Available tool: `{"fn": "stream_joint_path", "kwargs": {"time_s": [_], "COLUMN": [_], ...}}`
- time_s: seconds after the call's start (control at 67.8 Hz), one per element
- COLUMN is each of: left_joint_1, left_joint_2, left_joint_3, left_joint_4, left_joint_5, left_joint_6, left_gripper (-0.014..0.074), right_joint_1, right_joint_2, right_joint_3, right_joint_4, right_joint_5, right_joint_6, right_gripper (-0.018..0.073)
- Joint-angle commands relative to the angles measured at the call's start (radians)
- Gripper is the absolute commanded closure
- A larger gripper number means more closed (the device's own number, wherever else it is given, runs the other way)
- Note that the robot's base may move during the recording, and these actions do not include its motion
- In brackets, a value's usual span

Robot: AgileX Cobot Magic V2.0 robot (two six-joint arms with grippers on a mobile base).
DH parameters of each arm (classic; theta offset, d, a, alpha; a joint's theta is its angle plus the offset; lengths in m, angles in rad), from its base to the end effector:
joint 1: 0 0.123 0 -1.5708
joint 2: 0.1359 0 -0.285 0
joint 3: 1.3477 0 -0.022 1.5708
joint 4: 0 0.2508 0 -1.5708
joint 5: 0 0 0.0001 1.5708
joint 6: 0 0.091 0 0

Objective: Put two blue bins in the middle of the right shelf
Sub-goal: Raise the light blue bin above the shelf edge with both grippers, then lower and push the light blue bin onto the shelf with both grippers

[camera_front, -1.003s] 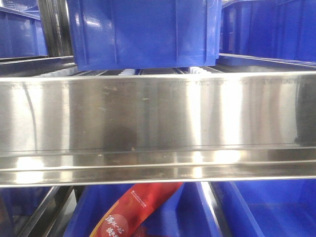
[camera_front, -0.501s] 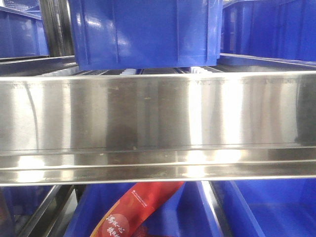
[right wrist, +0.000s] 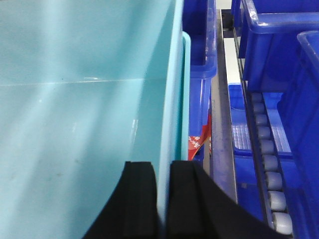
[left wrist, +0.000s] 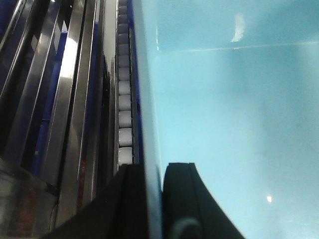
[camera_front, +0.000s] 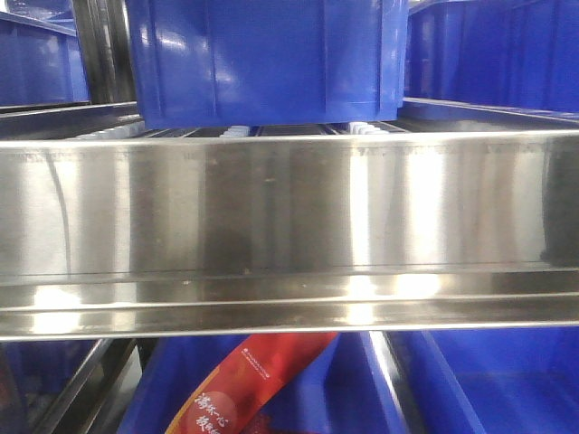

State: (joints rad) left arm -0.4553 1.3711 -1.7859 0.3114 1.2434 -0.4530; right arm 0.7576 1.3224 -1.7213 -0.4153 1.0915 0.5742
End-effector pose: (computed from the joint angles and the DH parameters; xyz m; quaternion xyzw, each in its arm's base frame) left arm 0.2417 -0.0889 0.4895 -0.0125 0.9042 -0.0358 0.4255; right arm 0.2048 0.1488 0.4970 -0.0787 0.8631 0.1185 0.4845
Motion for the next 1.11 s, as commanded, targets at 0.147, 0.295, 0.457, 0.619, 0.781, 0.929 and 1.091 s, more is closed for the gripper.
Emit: {"fn": "stream_joint_path", "kwargs": {"time_s": [0.147,0.295,0.457,0.619,0.781,0.929,1.091], "left_joint_1": [-0.009,-0.009,-0.009,-0.005,-0.005,-0.005,-0.005], "left_joint_2": [0.049,0.106,0.16,0.196,0.222,0.246,0.251], "left_joint_3": [-0.019,-0.019,-0.019,-0.019,-0.019,-0.019,-0.019], "left_joint_4": [-0.032,-0.032,-0.001,0.006,0.009,0.009,0.009], "left_joint_5": [-0.036,-0.022,-0.022,-0.022,-0.022,-0.022,-0.022], "left_joint_6": [0.0,0.0,0.0,0.0,0.0,0.0,-0.005], "left_gripper": [0.0707,0.0707,0.0707,0.0707,0.0707,0.0707,0.0701], "right_joint_1": [-0.017,-0.031,-0.038,-0.038,-0.038,-0.038,-0.038], "right_joint_2": [0.042,0.114,0.199,0.269,0.313,0.315,0.318], "right_joint_3": [-0.009,-0.009,-0.009,-0.009,-0.009,-0.009,-0.009], "right_joint_4": [0.015,0.015,0.017,0.017,0.017,0.017,0.01], "right_joint_5": [0.037,0.063,0.091,0.111,0.13,0.13,0.13], "right_joint_6": [-0.008,0.025,0.07,0.072,0.072,0.072,0.072], "right_gripper": [0.0721,0.0721,0.0721,0.0721,0.0721,0.0721,0.0721]}}
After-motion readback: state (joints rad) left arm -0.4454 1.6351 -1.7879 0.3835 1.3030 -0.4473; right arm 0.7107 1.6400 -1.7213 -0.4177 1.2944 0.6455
